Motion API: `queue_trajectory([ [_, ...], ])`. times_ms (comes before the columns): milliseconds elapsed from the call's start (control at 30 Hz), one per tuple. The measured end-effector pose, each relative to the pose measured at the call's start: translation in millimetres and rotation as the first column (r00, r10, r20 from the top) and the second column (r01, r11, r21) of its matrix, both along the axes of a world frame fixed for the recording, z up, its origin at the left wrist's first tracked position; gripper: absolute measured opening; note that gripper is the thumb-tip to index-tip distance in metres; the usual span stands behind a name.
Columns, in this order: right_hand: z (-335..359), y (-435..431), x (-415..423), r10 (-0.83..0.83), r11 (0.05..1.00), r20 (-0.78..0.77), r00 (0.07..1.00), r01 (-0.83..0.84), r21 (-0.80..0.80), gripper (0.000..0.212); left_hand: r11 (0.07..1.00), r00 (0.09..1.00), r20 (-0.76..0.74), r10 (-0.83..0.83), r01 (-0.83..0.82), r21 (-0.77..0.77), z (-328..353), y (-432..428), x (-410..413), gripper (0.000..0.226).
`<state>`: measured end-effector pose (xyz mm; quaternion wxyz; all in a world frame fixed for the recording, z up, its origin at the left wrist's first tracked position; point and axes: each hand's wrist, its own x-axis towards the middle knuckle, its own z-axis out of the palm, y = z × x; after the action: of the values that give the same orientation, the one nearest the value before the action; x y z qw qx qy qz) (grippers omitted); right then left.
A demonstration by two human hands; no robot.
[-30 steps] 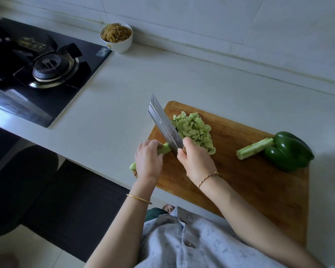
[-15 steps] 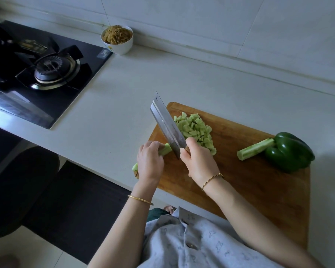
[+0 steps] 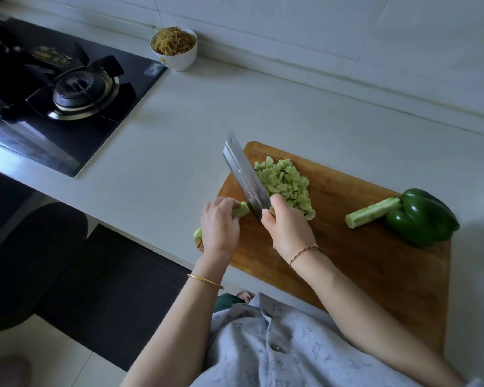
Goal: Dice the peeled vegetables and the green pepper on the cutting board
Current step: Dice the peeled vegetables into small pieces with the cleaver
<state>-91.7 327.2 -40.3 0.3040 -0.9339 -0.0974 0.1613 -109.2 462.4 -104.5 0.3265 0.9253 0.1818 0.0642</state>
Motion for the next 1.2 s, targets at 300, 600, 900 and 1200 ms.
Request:
queue_trajectory([
  [300,8.5,-2.4,-0.3,0.016,1.0,-0.004,1.0,-0.015,0.024,0.018,0.999,1.0,-0.019,0.021,-0.022,-0.044,-0.7,-2.2,2.1,0.025],
  [600,0.1,8.2,-0.7,0.086,0.988,0.021,0.996,-0.082,-0.128,0.014,0.997,1.0,0.01,0.015,-0.015,-0.072,0.6,-2.8,0.1,0.018],
  [900,8.6,-2.4,3.4,-0.013,1.0,-0.039,0.999,0.014,0.018,0.016,0.997,1.0,0.025,0.008,-0.006,-0.082,5.2,-8.5,0.8,0.017],
  [1200,12.0,-2.9,0.8,0.057,0.996,-0.021,0.998,-0.059,-0.069,0.018,1.0,0.998,-0.055,0.02,-0.019,0.01,7.9,-5.7,2.4,0.012],
])
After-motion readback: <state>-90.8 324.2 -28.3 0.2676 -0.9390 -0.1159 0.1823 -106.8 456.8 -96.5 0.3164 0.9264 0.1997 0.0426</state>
